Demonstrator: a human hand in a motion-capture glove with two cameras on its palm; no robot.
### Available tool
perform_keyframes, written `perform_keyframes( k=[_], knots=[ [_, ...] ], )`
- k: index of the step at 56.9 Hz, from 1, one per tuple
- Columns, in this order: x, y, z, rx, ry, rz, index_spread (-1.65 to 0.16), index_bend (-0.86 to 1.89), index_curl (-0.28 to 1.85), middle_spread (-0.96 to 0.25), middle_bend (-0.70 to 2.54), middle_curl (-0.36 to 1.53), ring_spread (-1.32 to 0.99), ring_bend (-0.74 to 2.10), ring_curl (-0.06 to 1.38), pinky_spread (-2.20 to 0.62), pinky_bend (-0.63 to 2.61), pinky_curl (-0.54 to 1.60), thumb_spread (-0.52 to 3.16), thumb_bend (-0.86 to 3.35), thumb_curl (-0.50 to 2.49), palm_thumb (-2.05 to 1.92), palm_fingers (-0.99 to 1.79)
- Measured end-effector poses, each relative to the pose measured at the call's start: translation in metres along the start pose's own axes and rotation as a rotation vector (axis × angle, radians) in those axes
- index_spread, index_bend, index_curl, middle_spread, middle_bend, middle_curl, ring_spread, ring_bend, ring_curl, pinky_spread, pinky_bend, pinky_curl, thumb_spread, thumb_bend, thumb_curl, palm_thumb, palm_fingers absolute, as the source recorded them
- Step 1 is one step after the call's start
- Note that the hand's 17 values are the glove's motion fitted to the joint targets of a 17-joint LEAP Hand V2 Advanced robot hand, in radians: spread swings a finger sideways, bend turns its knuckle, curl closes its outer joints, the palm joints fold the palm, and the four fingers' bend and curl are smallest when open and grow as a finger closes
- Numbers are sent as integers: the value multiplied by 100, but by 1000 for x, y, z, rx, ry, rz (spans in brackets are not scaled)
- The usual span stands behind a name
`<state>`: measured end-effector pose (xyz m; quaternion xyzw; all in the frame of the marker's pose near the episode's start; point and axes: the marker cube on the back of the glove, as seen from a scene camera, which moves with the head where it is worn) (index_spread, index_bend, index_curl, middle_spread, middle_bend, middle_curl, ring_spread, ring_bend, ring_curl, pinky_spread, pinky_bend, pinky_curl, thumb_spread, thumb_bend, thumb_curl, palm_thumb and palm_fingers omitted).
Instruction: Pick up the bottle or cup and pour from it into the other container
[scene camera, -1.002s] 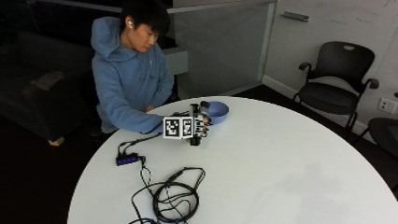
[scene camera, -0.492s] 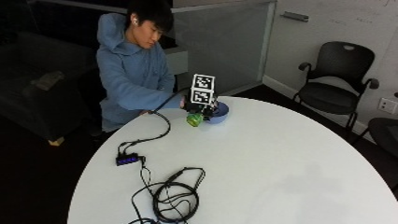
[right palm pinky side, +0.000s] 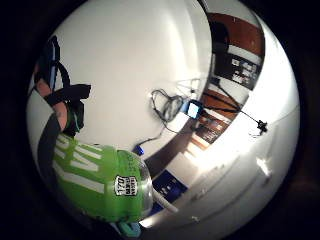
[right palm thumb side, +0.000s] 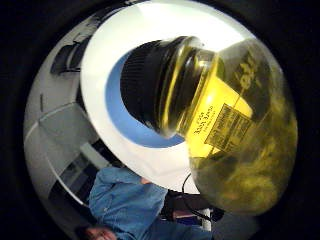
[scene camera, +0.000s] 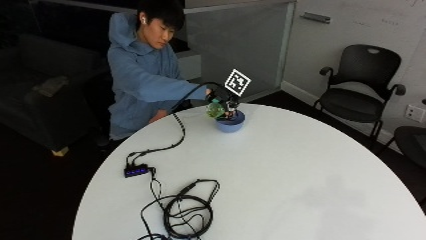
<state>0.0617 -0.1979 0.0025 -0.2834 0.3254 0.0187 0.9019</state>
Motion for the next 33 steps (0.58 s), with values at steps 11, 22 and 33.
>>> perform_keyframes(
  k=[11, 22, 33],
  knots=[
    [-45, -5, -19, -51, 21, -23, -22, 19, 58, -9, 54, 52, -23, 58, 49, -26, 40, 45, -2, -3, 72, 109, 129],
    [-44, -8, -23, -90, 41, 39, -22, 18, 58, -9, 54, 52, -23, 58, 49, -26, 40, 45, -1, -3, 73, 109, 129],
    [-30, -4, -15, -81, 199, -3, -22, 18, 58, -9, 53, 52, -23, 59, 49, -26, 39, 45, -1, -3, 73, 109, 128]
  ],
)
